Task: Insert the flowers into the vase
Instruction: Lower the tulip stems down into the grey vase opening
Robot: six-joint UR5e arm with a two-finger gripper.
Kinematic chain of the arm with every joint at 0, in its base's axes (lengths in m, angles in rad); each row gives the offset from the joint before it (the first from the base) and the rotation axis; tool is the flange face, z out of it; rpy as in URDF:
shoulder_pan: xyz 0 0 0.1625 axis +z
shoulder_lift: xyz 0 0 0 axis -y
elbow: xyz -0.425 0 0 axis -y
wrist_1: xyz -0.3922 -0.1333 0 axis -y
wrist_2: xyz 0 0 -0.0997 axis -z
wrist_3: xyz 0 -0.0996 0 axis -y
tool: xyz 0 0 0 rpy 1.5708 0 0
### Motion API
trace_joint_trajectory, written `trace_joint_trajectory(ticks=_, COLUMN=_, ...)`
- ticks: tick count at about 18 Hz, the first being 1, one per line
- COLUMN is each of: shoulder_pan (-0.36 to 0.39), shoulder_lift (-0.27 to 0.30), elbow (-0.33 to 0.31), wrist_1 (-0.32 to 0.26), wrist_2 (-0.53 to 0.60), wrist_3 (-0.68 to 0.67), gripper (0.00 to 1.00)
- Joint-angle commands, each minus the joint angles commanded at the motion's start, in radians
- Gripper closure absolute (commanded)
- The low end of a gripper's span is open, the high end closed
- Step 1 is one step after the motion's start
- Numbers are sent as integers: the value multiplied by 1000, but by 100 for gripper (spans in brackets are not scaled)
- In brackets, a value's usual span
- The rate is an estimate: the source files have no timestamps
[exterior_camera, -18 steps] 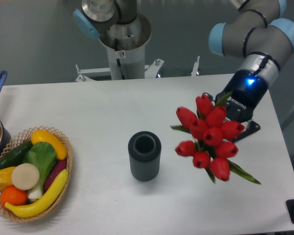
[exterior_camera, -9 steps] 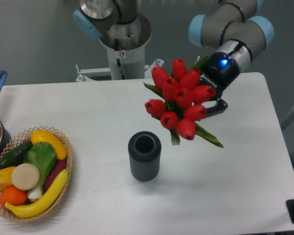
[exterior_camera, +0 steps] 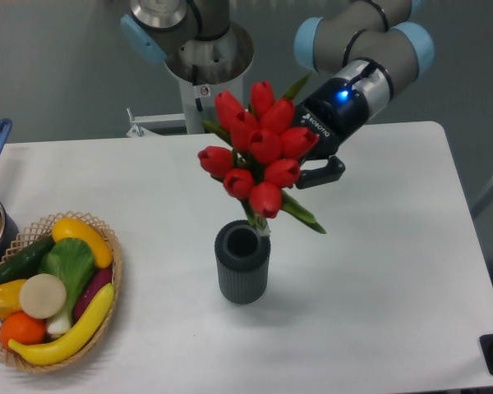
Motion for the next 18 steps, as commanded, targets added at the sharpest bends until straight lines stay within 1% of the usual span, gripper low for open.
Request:
trace_joint_trajectory(ticks=3, shoulder_pan=-5, shoulder_lift=0, elbow=-32, wrist_1=0, wrist_2=0, wrist_3=32, gripper=64)
trace_joint_trajectory(ticks=7, shoulder_pan=-8, shoulder_lift=0, elbow=-49, wrist_1=0, wrist_2=0, wrist_3=34, gripper=64)
trace_joint_trajectory(ticks=10, shoulder_pan=-12, shoulder_lift=-3, elbow=-75, wrist_1=0, wrist_2=2, wrist_3=35, gripper=64)
trace_joint_trajectory(ticks=13, shoulder_pan=-12, shoulder_lift=-26, elbow=-91, wrist_1=-2, wrist_2=15, wrist_3=60, gripper=64)
trace_joint_trajectory(ticks=15, shoulder_pan=-14, shoulder_lift=-44, elbow=-91, wrist_1=-3, wrist_2=37, wrist_3=98, gripper=64)
trace_joint_trajectory(ticks=18, shoulder_pan=-12, shoulder_lift=-69, elbow=-91, wrist_1=-2, wrist_2=64, wrist_3=109, gripper=64)
